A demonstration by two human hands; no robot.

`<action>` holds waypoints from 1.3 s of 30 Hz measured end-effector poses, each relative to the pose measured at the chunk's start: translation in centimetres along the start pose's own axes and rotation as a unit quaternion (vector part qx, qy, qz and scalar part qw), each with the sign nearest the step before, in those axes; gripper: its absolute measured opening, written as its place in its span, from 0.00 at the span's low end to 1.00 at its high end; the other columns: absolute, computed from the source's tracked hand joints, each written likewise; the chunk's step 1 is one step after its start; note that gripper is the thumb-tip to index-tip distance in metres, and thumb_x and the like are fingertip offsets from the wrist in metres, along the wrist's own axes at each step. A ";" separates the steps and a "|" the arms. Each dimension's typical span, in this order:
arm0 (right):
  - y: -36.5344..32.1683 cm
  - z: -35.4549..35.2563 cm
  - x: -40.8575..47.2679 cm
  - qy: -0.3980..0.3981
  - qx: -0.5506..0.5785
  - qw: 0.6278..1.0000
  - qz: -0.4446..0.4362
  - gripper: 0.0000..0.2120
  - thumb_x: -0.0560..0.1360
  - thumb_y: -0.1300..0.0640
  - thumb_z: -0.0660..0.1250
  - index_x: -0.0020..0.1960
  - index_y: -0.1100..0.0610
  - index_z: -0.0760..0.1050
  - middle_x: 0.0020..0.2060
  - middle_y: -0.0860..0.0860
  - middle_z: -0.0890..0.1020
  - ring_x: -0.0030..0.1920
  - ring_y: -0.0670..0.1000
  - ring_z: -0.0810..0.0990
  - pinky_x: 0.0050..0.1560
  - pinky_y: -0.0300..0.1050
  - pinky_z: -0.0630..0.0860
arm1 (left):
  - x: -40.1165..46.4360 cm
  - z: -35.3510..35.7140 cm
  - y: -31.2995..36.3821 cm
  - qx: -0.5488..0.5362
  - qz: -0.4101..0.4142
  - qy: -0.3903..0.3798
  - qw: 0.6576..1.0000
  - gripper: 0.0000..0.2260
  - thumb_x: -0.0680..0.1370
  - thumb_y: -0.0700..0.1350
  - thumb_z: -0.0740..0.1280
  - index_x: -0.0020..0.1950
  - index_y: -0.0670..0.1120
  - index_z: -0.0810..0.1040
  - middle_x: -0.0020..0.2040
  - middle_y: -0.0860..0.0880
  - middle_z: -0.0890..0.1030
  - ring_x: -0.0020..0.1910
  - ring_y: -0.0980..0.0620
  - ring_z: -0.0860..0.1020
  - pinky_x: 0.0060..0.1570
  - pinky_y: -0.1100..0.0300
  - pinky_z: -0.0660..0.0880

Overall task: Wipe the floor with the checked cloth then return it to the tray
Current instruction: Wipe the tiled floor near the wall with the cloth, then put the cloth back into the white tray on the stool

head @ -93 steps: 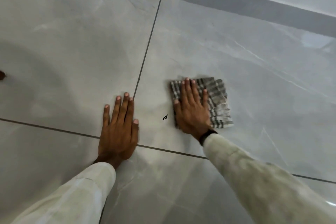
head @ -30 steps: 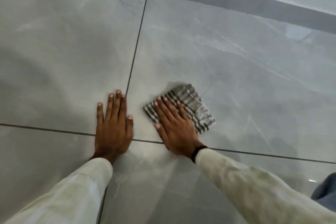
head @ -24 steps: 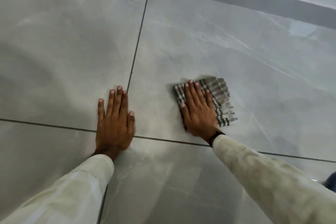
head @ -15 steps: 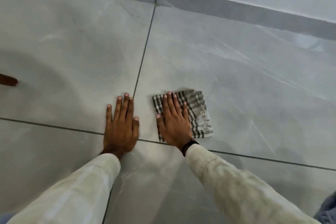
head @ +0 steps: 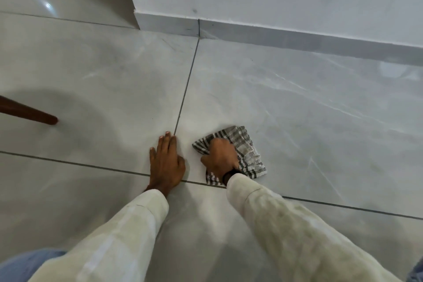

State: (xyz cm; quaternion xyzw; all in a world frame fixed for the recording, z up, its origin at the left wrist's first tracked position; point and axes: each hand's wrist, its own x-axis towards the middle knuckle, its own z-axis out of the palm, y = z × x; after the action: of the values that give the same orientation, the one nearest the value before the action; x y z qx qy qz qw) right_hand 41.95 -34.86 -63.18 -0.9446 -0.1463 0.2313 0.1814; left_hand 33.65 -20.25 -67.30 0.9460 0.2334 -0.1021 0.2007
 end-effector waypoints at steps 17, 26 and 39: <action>-16.1 -40.9 -21.0 -0.207 0.404 0.873 0.177 0.08 0.80 0.61 0.60 0.55 0.60 0.77 0.56 0.64 0.82 0.54 0.62 0.80 0.58 0.57 0.76 | -22.3 -37.0 16.8 -0.782 -0.294 -0.135 0.533 0.17 0.75 0.51 0.74 0.60 0.43 0.86 0.58 0.42 0.89 0.49 0.45 0.90 0.44 0.52 0.86; -36.3 -52.2 -31.9 -0.207 0.256 0.943 0.049 0.11 0.79 0.64 0.71 0.59 0.66 0.84 0.58 0.68 0.87 0.60 0.69 0.86 0.65 0.68 0.82 | -37.0 -62.3 14.9 -0.786 -0.341 0.011 0.515 0.22 0.79 0.38 0.70 0.73 0.38 0.76 0.69 0.34 0.81 0.71 0.33 0.78 0.75 0.34 0.72; -57.3 -31.5 -34.3 -0.282 0.031 0.939 -0.195 0.14 0.75 0.70 0.69 0.58 0.65 0.86 0.53 0.62 0.90 0.55 0.62 0.88 0.61 0.60 0.84 | -44.0 -59.9 -8.5 -0.659 -0.530 0.197 0.496 0.17 0.79 0.40 0.70 0.68 0.41 0.78 0.64 0.34 0.84 0.57 0.34 0.85 0.59 0.39 0.84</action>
State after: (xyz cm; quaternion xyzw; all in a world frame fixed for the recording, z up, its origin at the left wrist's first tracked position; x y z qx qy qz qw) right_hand 17.23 -4.80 -0.47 -0.7876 -0.3652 0.4525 0.2037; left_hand -2.80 -5.36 -3.67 0.2339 0.7237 0.1833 0.6228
